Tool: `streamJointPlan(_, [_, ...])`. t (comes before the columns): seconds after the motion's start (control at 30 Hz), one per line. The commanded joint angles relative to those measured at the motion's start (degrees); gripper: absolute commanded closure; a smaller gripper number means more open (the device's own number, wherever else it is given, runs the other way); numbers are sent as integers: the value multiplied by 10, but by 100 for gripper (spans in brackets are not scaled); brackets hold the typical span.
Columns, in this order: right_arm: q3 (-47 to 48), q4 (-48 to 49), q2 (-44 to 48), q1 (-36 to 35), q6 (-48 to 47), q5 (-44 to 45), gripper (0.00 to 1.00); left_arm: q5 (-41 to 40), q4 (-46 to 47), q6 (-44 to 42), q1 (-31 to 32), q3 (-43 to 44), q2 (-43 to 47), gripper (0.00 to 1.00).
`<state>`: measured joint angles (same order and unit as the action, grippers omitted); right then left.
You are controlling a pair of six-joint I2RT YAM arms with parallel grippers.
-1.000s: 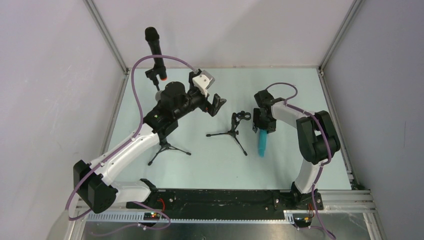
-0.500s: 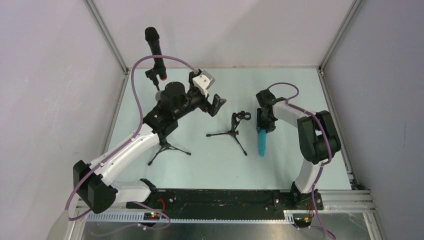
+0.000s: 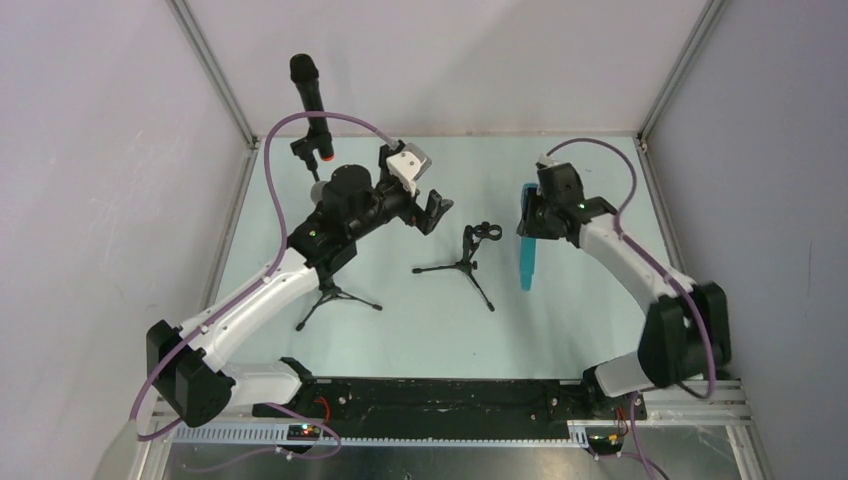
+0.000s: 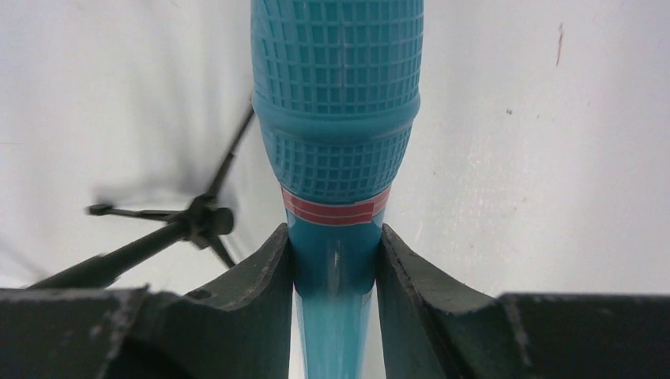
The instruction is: Attach the microphones to the stand
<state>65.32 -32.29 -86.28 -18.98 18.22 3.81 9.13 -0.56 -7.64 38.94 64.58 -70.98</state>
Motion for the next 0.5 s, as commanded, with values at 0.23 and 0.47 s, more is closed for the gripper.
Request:
streamJointPlan(0.23, [-118,168,326,11,-4,-95,100,-30,14,18,6,-1,15,2])
streamJointPlan(0.47, [-211,223,468,33,-9,-155,100,-73,-6,105,-14,20,2,2])
